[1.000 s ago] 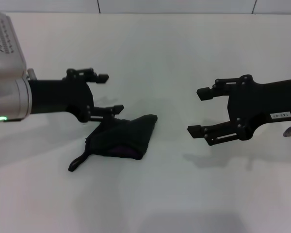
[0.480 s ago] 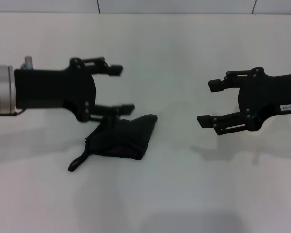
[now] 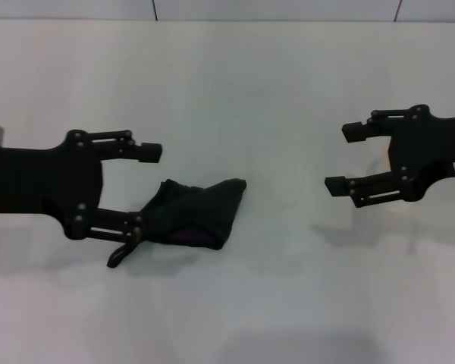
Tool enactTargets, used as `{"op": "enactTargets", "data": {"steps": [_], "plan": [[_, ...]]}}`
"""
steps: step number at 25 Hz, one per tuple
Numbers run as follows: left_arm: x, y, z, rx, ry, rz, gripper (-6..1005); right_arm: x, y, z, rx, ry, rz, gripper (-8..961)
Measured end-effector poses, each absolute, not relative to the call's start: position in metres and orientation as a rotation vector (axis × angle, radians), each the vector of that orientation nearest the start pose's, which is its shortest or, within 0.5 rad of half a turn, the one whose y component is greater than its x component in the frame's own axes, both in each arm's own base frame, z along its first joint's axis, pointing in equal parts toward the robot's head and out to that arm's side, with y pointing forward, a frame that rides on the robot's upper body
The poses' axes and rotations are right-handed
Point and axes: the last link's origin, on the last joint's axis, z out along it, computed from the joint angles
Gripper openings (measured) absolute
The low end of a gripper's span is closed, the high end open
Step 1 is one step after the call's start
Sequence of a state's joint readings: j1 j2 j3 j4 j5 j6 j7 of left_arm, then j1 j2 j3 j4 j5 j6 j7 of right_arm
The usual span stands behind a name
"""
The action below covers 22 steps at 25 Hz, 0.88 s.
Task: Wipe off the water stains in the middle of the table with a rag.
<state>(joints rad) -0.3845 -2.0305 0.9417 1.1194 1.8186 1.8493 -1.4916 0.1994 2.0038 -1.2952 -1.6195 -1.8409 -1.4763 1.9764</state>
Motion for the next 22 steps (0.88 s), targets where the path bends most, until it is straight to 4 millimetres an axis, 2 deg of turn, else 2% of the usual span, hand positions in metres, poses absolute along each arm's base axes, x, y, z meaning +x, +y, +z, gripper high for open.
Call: {"op": "enactTargets", "data": {"steps": [6, 22], "plan": [[-0.222, 0.291, 0.059, -2.952, -0.199, -0.664, 863, 0.177, 0.294, 0.063, -2.782, 0.386, 0.355, 842], [-0.219, 0.290, 0.054, -2.961, -0.197, -0.678, 861, 0.191, 0.295, 0.068, -2.769, 0.436, 0.302, 841]]}}
